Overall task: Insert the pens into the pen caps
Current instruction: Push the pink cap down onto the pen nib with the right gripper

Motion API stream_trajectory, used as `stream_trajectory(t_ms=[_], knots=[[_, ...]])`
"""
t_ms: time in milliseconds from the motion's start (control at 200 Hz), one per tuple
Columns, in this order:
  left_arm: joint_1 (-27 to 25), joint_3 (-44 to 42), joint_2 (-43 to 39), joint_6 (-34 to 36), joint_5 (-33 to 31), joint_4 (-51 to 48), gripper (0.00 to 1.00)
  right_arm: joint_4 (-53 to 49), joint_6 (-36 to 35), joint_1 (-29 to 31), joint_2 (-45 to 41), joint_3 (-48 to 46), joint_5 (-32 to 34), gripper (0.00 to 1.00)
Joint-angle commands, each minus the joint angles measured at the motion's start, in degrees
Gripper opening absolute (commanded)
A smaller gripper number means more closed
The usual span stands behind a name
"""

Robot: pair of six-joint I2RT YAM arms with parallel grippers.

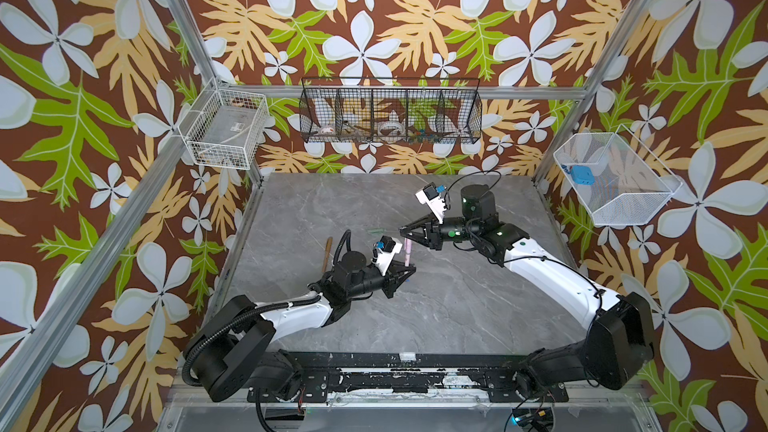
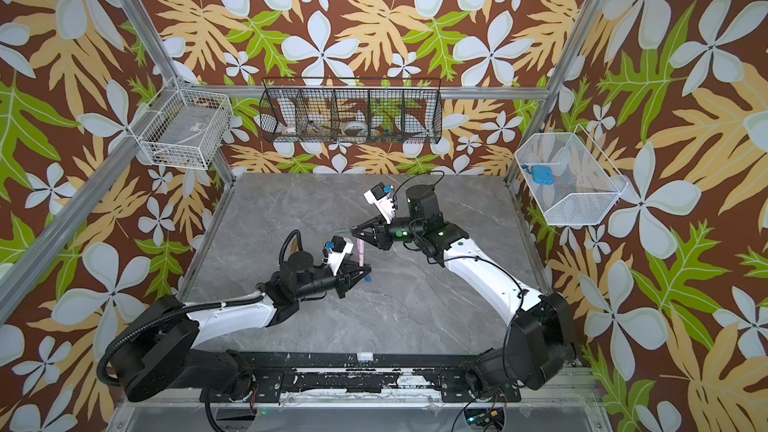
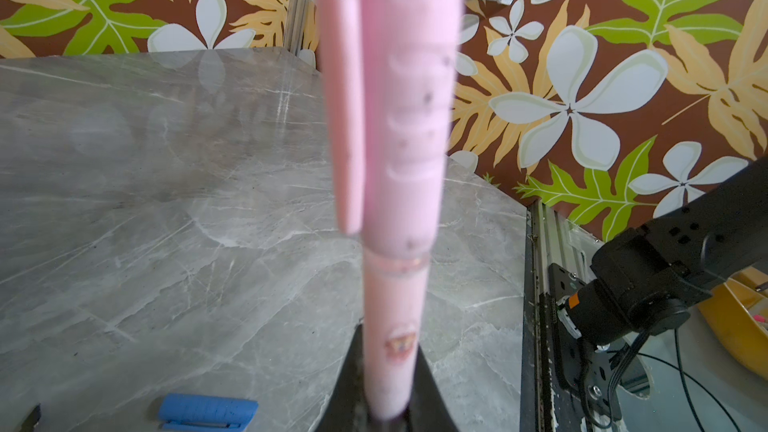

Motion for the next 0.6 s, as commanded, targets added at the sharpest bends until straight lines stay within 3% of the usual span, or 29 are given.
stream_trajectory(t_ms=[0,420,596], knots=[[-0.1,0.4,-0.5,-0.7,0.5,0.2,0.0,-0.9,-1.1,0.1,-0.2,-0.7,2.9,0.19],[-0.1,1.6,-1.3,-1.0,-1.4,-0.6,0.0,0.7,-0.7,0.2,-2.0,-3.4,4.8,0.0],[-0.1,3.6,-2.6,-1.4,-5.7,1.9,0.0,2.5,1.1,0.2,-2.2,-5.3,4.1,0.0]])
